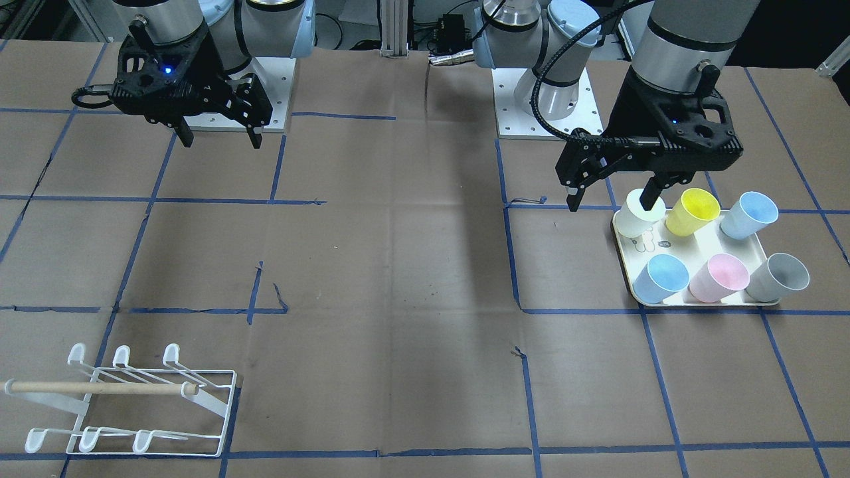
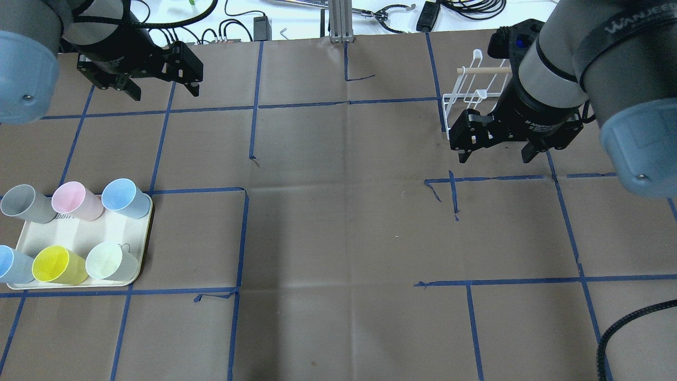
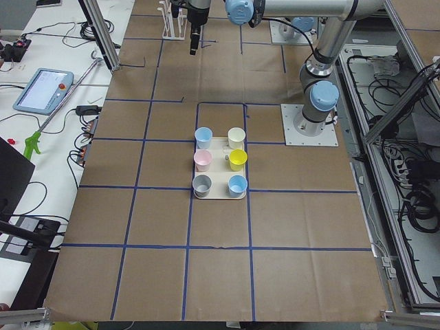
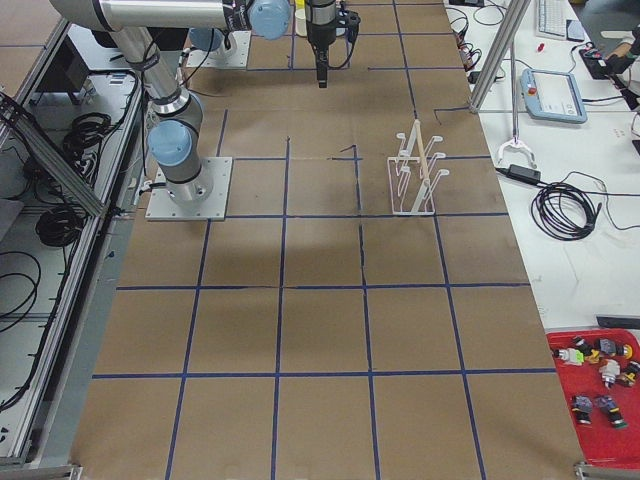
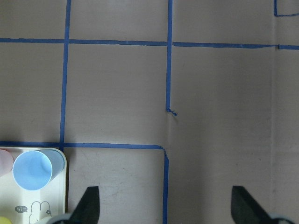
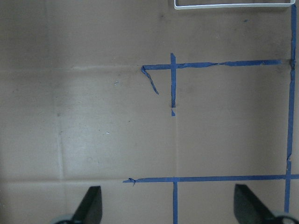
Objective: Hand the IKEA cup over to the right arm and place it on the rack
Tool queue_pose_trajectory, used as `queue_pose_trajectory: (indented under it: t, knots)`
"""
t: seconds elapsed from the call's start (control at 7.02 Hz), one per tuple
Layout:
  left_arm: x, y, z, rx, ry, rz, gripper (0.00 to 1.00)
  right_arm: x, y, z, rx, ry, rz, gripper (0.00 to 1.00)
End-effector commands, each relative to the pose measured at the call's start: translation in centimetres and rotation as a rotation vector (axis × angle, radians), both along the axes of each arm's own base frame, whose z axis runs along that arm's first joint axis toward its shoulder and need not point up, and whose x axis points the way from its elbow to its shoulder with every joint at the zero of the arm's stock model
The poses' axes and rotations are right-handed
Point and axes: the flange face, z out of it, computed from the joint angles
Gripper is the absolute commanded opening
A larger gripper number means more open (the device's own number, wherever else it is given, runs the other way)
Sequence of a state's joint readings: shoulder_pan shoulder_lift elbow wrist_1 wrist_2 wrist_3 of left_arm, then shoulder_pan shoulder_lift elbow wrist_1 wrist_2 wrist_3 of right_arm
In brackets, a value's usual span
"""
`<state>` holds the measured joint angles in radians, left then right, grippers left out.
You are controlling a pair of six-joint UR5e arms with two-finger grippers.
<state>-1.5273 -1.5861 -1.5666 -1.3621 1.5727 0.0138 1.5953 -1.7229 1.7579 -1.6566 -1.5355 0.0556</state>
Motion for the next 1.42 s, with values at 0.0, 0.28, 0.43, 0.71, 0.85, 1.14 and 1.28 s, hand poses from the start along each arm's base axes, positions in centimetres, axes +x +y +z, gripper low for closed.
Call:
queue_pose_trajectory:
  t: [0.0,0.28,0.43,0.71,0.85,1.14,1.28]
  knots:
    - [0.1,0.0,0.0,-0.002,-0.001,0.001,1.0,0.0,-0.1,-0.1,0.0,0.0,-0.001,1.0]
    - [0.0,0.0,-0.1,0.003,-0.001,-0.002,1.0,0.0,-0.4,-0.5,0.009,0.0,0.0,1.0]
    - [0.1,0.2,-0.2,0.004,-0.002,-0.003,1.0,0.0,-0.7,-0.8,0.017,0.0,-0.001,1.0]
    - [0.4,1.0,-0.5,0.011,-0.016,-0.064,1.0,0.0,-0.7,-0.9,0.02,0.0,-0.001,1.0]
    - [1.1,1.5,-0.8,0.017,-0.022,-0.081,1.0,0.0,-0.8,-0.8,0.017,0.0,-0.004,1.0]
    - [5.6,2.1,-1.1,0.026,-0.029,-0.031,1.0,0.0,-0.8,-0.8,0.019,0.0,-0.004,1.0]
    - [7.2,2.6,-1.6,0.036,-0.037,-0.033,1.0,0.0,-0.8,-0.8,0.019,0.0,-0.004,1.0]
